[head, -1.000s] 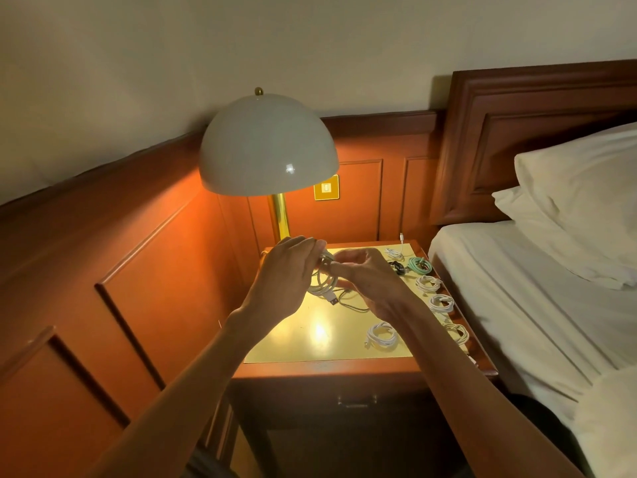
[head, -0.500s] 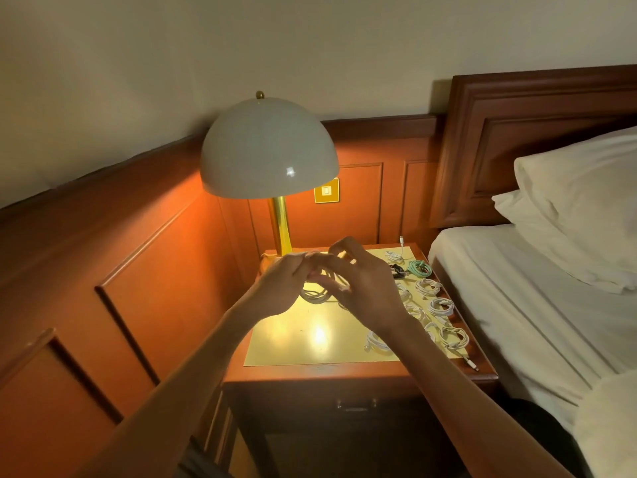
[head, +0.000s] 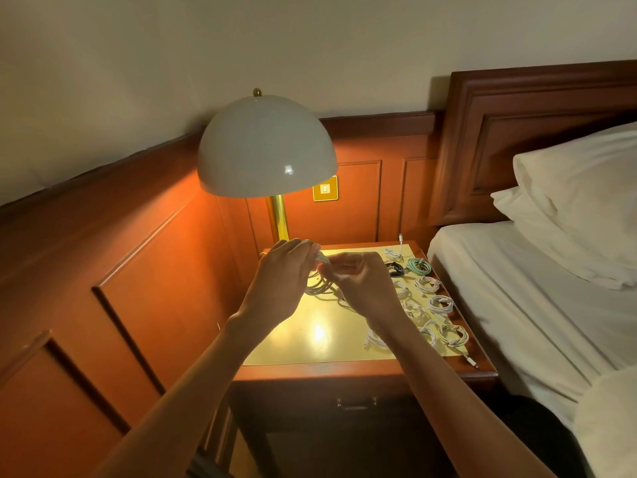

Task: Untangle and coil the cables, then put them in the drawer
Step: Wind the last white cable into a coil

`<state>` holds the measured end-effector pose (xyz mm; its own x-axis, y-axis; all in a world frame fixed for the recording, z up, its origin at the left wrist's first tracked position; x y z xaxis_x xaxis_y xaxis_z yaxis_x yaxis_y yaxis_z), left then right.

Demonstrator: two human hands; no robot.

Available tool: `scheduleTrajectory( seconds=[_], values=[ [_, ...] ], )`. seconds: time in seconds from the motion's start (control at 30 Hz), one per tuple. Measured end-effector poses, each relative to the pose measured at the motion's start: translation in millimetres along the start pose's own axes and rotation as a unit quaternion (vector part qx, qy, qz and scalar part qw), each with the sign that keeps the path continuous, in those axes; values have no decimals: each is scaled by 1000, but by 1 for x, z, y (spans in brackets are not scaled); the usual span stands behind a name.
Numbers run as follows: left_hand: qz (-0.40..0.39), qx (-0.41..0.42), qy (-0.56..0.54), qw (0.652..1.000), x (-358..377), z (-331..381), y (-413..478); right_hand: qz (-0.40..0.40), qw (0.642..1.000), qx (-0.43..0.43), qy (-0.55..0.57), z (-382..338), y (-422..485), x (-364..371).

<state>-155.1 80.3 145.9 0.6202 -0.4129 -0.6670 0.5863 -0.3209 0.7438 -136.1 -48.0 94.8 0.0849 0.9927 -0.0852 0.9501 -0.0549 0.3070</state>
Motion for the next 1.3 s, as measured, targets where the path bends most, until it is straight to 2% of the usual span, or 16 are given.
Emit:
scheduleTrajectory(
  seconds=[0.1, 0.2, 0.3, 0.43, 0.8, 1.0, 1.1, 1.3],
  values=[
    [-4, 65, 120, 991, 13, 1, -4, -37, 993, 76, 80, 10, 1, 5],
    [-8, 62, 131, 989, 16, -4, -7, -89, 983, 116, 109, 16, 1, 16],
    [-23, 72, 115, 991, 17, -1, -5, -124, 962, 182, 162, 24, 0, 25],
    [-44, 5, 25, 999, 11, -9, -5, -116, 947, 216, 210, 30, 0, 27],
    [-50, -15, -29, 998, 11, -7, -9, -119, 963, 124, 210, 21, -5, 23],
    [-45, -42, -24, 998, 11, -12, -7, -120, 940, 187, 257, 33, -7, 26],
    [-45, -64, -34, 996, 15, -15, -10, -87, 942, 203, 251, 39, -6, 24],
    [-49, -77, -54, 994, 22, -23, -11, -46, 963, 118, 236, 36, -9, 19]
  ],
)
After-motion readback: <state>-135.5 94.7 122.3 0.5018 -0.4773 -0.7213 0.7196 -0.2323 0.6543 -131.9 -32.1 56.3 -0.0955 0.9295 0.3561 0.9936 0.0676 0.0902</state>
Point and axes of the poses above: each hand's wrist, its own y-axis towards the middle knuckle, its own x-axis out of the palm, z = x × y, the point moved 10 cm from there along y, towards the middle knuckle, and after that the axes turned 11 degrees about y, right-handed, at the moved point
